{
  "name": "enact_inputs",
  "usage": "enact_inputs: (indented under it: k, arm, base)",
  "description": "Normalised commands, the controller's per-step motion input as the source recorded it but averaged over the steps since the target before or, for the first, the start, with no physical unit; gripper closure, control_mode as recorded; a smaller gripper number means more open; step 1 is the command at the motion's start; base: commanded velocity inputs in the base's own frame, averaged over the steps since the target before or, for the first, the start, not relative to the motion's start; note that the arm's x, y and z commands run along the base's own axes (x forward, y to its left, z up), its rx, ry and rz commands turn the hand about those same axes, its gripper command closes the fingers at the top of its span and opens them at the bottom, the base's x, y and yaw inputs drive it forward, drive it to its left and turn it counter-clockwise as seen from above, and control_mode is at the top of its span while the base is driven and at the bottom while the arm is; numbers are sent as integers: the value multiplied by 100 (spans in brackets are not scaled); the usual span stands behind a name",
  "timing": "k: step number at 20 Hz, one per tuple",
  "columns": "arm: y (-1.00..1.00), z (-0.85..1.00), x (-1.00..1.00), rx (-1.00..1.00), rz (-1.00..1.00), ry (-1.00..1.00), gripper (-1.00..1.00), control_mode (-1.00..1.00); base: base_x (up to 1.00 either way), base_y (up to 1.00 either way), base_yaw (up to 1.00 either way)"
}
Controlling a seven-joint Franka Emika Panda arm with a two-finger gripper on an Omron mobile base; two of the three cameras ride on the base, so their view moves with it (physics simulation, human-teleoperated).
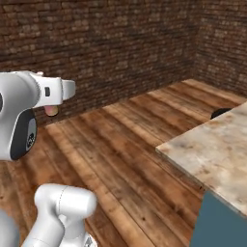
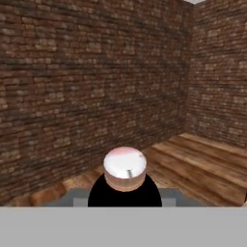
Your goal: Open the fridge, grab two sodas, and place both sodas inside the bowl with ice on the dining counter.
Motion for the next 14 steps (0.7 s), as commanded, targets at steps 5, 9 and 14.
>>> enact_inputs:
  k: [5, 9, 14]
  arm:
    - [0, 0, 0, 0, 0, 0, 100, 100]
    - [0, 0, 0, 0, 0, 0, 100, 100]
    - [0, 0, 0, 0, 0, 0, 100, 100]
  base:
    - [83, 70, -44]
    - [84, 71, -43]
    - [87, 72, -42]
